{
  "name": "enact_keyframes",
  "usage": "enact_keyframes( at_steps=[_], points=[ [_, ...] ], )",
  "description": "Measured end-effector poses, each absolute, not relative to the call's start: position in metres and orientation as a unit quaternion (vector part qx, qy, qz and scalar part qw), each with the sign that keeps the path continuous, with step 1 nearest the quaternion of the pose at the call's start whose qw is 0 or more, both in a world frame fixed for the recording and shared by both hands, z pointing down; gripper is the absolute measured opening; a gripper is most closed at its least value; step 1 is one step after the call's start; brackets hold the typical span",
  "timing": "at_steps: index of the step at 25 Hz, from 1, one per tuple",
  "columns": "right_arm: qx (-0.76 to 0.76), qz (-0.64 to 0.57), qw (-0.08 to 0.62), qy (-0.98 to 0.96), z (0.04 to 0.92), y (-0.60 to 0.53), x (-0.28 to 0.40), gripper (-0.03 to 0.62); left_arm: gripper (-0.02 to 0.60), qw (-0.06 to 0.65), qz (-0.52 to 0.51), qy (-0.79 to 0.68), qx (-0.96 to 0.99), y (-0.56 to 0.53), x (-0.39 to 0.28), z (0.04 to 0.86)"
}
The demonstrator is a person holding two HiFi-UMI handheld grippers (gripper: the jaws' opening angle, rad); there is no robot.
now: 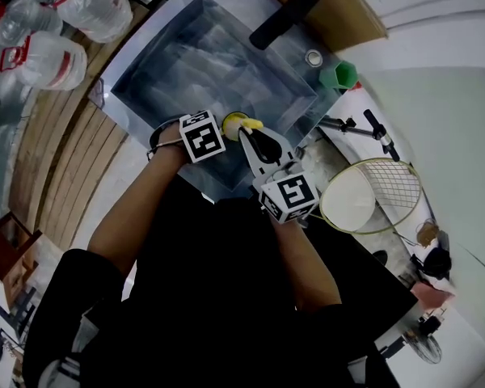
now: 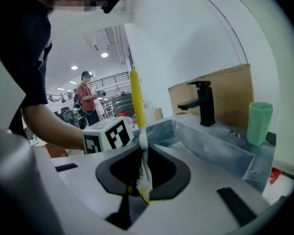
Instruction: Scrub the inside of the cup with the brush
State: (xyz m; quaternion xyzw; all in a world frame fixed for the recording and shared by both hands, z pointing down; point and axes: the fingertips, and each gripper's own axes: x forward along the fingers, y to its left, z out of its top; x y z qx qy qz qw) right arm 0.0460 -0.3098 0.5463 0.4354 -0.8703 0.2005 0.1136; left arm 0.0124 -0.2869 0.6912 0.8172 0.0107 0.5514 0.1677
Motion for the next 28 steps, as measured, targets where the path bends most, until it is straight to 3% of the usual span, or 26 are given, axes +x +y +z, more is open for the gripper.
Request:
enact_keyframes(
  at_steps=[6,14,22,28],
  points=[
    [0.436,0.209,0.137,-0.865,0.566,-0.314,0.051,0.052,0.072,0.189,0.552,0.023,0.812,-0.278,0.01,0.693],
    [0.456,0.11,0.116,-0.876,0.498,-0.331,0.072,0.048,0.072,0.174,0.55,0.012,0.816,-0.284,0.012,0.691],
    [0.445,0.153,0.154,-0.869,0.567,-0.327,0.057,0.048,0.072,0.175,0.554,0.017,0.814,-0.282,0.012,0.692],
    [0.436,0.16,0.155,-0.872,0.56,-0.324,0.056,0.048,0.072,0.187,0.552,0.019,0.812,-0.279,0.012,0.693]
  ],
)
